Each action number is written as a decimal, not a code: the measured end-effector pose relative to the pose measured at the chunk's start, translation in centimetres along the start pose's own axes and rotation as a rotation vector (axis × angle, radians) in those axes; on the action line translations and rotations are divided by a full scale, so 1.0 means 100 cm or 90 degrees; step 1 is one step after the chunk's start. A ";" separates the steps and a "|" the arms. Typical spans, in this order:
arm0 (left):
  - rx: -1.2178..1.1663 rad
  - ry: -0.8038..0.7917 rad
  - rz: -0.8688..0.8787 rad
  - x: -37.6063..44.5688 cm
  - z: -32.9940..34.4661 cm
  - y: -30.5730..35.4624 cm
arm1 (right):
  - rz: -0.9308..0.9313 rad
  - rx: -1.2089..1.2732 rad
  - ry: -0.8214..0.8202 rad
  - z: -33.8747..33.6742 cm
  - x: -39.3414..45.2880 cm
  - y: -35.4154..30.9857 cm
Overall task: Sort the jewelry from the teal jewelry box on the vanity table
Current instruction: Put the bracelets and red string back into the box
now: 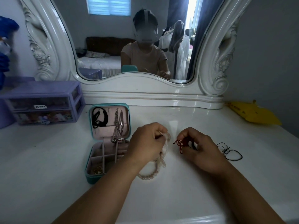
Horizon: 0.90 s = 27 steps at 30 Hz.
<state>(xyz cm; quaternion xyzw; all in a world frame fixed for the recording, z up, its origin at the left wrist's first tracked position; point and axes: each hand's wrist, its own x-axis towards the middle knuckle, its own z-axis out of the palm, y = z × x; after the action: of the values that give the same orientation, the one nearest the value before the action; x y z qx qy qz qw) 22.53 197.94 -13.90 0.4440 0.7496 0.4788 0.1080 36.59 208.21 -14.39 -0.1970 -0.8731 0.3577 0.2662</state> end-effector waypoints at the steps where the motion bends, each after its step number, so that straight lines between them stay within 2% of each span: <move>1: -0.048 -0.005 -0.022 0.001 -0.001 0.001 | -0.003 0.004 0.000 0.000 0.000 0.000; 4: -0.195 -0.016 -0.102 0.002 -0.006 0.005 | -0.013 0.006 0.015 0.002 0.000 -0.001; 6: -0.211 0.010 -0.116 0.004 -0.009 0.005 | -0.018 -0.008 0.017 0.003 0.001 0.000; 11: 0.006 0.090 -0.023 0.004 -0.009 0.000 | -0.031 -0.039 -0.031 0.005 0.002 0.003; 16: 0.150 0.060 0.008 -0.002 -0.011 0.003 | -0.075 0.001 -0.064 0.007 0.001 0.000; 21: 0.237 0.039 0.010 -0.002 -0.012 0.003 | -0.054 -0.004 -0.037 0.007 0.002 0.003; 27: 0.209 0.035 0.001 -0.004 -0.014 0.006 | -0.043 -0.017 0.020 0.006 0.002 0.000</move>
<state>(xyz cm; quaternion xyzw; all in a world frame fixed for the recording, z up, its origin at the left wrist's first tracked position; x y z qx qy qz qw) 22.23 196.85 -12.77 0.4432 0.8201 0.3617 0.0127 36.07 208.04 -14.67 -0.1764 -0.8798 0.3333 0.2893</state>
